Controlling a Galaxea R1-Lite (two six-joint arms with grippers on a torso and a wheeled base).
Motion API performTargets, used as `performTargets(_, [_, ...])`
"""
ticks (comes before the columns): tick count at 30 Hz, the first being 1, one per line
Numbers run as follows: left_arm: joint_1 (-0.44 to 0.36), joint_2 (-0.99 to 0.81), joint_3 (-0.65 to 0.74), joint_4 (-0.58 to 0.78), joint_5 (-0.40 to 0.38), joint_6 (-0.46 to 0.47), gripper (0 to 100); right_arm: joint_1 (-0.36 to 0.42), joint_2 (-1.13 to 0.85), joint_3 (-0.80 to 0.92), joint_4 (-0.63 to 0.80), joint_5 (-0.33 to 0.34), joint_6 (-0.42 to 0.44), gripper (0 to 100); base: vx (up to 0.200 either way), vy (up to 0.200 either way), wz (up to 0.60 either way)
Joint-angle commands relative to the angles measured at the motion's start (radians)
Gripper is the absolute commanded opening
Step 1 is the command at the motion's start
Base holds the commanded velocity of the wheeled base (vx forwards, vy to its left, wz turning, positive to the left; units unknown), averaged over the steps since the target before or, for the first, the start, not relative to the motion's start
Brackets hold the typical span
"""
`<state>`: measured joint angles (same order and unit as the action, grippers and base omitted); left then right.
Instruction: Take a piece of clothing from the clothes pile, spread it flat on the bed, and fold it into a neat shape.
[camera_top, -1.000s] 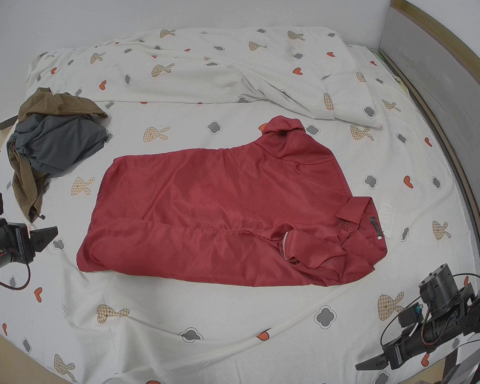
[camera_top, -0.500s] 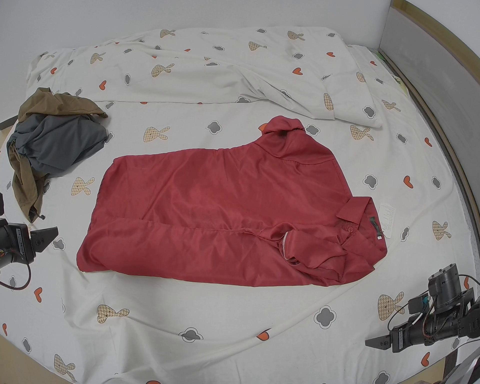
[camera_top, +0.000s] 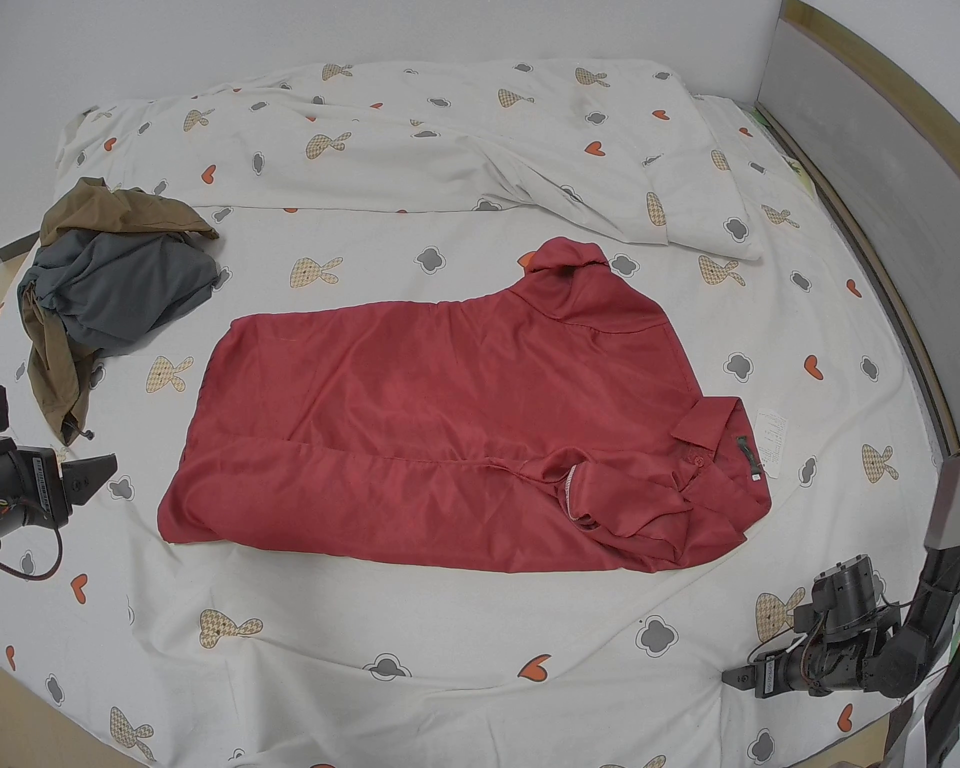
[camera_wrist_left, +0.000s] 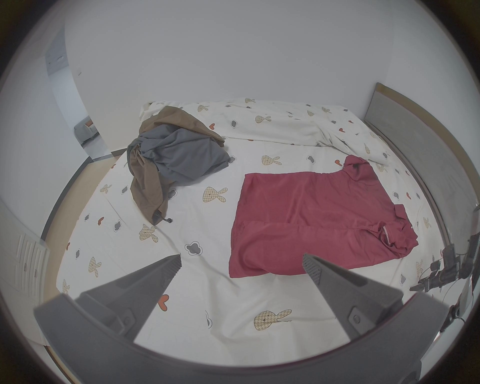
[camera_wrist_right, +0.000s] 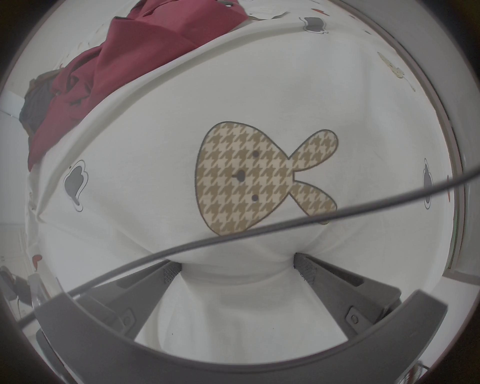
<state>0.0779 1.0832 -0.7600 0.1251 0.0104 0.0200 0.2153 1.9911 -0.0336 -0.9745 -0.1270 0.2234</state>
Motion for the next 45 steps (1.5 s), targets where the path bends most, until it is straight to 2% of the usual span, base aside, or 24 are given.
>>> performTargets(1, [0.000,0.003,0.001,-0.001,0.000,0.000,100,-0.010,0.155,0.034,-0.217,0.044,0.086,100,0.000,0.000,0.00])
performTargets(2, [0.002,0.004,-0.001,-0.001,0.000,0.000,100,-0.014,0.115,0.034,-0.217,0.084,0.080,100,0.000,0.000,0.00])
performTargets(3, [0.002,0.004,-0.001,-0.001,-0.001,0.000,100,-0.030,0.018,0.034,-0.213,0.159,0.079,100,0.000,0.000,0.00])
performTargets(5, [0.000,0.012,0.001,-0.001,-0.003,0.000,100,-0.050,-0.124,0.034,-0.196,0.208,0.063,100,0.000,0.000,0.00])
performTargets(7, [0.000,0.029,0.002,-0.001,-0.003,0.000,100,-0.044,-0.236,0.014,-0.171,0.210,0.050,100,0.000,0.000,0.00])
performTargets(11, [0.000,0.073,-0.001,-0.004,-0.004,-0.011,100,-0.005,-0.399,-0.098,0.011,0.225,0.050,100,0.000,0.000,0.00])
performTargets(13, [0.000,0.107,-0.010,-0.007,-0.006,-0.055,100,0.006,-0.546,-0.269,0.289,0.297,0.071,100,0.000,0.000,0.00])
performTargets(14, [0.000,0.110,-0.012,-0.009,-0.006,-0.061,100,0.003,-0.566,-0.295,0.330,0.316,0.079,100,0.000,0.000,0.00])
performTargets(15, [0.000,0.123,-0.019,-0.015,-0.012,-0.083,100,-0.005,-0.658,-0.445,0.554,0.435,0.134,100,0.000,0.000,0.00])
performTargets(16, [0.000,0.126,-0.021,-0.016,-0.026,-0.089,100,-0.017,-0.707,-0.552,0.704,0.512,0.185,100,0.000,0.000,0.00])
performTargets(17, [0.000,0.126,-0.021,-0.016,-0.026,-0.089,100,-0.017,-0.707,-0.552,0.704,0.512,0.185,100,0.000,0.000,0.00])
performTargets(18, [0.002,0.129,-0.022,-0.016,-0.056,-0.092,100,-0.044,-0.761,-0.743,0.922,0.612,0.240,100,0.000,0.000,0.00])
performTargets(19, [0.002,0.129,-0.021,-0.016,-0.058,-0.092,100,-0.045,-0.762,-0.755,0.938,0.616,0.243,100,0.000,0.000,0.00])
performTargets(20, [0.002,0.129,-0.021,-0.016,-0.072,-0.092,100,-0.054,-0.765,-0.832,1.030,0.644,0.251,100,0.000,0.000,0.00])
performTargets(21, [0.002,0.130,-0.021,-0.016,-0.079,-0.094,100,-0.059,-0.765,-0.881,1.077,0.652,0.251,100,0.000,0.000,0.00])
performTargets(29, [0.000,0.073,-0.025,-0.009,-0.081,-0.095,100,-0.045,-0.851,-0.976,1.116,0.656,0.257,100,0.000,0.000,0.00])
performTargets(33, [-0.001,0.046,-0.028,-0.005,-0.081,-0.095,100,-0.025,-0.908,-1.052,1.272,0.656,0.254,100,0.000,0.000,0.00])
performTargets(34, [-0.001,0.046,-0.028,-0.005,-0.081,-0.095,100,-0.025,-0.908,-1.052,1.272,0.656,0.254,100,0.000,0.000,0.00])
performTargets(35, [-0.001,0.043,-0.033,-0.005,-0.081,-0.095,100,0.001,-0.926,-1.106,1.372,0.658,0.254,100,0.000,0.000,0.00])
performTargets(37, [-0.001,0.043,-0.036,-0.004,-0.081,-0.095,100,0.018,-0.954,-1.135,1.415,0.659,0.255,100,0.000,0.000,0.00])
performTargets(45, [-0.001,0.041,-0.050,-0.004,-0.081,-0.118,100,0.021,-0.996,-1.115,1.422,0.652,0.257,100,0.000,0.000,0.00])
